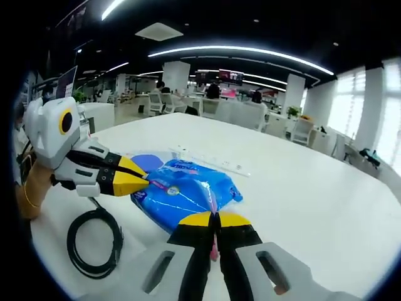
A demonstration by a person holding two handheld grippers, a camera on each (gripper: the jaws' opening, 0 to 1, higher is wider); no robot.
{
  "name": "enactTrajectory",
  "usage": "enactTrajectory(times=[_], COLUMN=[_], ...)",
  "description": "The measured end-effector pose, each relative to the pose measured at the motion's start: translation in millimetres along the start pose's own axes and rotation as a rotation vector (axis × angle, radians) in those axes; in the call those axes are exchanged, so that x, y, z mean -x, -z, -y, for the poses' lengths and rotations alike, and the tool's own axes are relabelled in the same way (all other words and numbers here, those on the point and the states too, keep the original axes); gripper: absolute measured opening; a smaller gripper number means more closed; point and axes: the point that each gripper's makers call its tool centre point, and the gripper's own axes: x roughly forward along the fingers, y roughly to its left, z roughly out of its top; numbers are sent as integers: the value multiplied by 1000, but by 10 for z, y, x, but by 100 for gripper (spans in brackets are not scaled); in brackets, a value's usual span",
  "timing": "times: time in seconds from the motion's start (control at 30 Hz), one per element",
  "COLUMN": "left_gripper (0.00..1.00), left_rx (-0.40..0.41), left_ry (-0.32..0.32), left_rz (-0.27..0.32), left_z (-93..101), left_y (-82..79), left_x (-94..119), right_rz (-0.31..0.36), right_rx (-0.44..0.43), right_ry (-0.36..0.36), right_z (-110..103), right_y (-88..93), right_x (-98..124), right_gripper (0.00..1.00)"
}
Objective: Arrange the tabletop items into an orderly group along one side of the table until the central work area is clear of visible clutter.
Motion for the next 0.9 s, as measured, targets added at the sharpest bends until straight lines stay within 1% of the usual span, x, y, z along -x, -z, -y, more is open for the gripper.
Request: enactTrajectory(times=[0.2, 0.3, 0.43, 0.67, 0.9], left_gripper=[0, 0, 0, 0, 0], left_rx=[-9, -27, -15, -46, -66], left_ry=[28, 28, 36, 43, 53], left_rz=[1, 5, 5, 5, -6], left_z=[134, 158, 183, 301, 392], left_y=[24, 30, 42, 52, 93], left_x=[-43, -56, -66, -86, -120], right_rz=[-8, -14, -22, -22, -42], right_rx=[-1, 3, 5, 3, -6], right_ry=[2, 2, -2, 2, 3], right_z=[92, 109, 137, 184, 212], right_y=[55, 84, 115, 133, 249], right_x=[-3, -3, -3, 11, 23], right_gripper=[0, 0, 0, 0, 0])
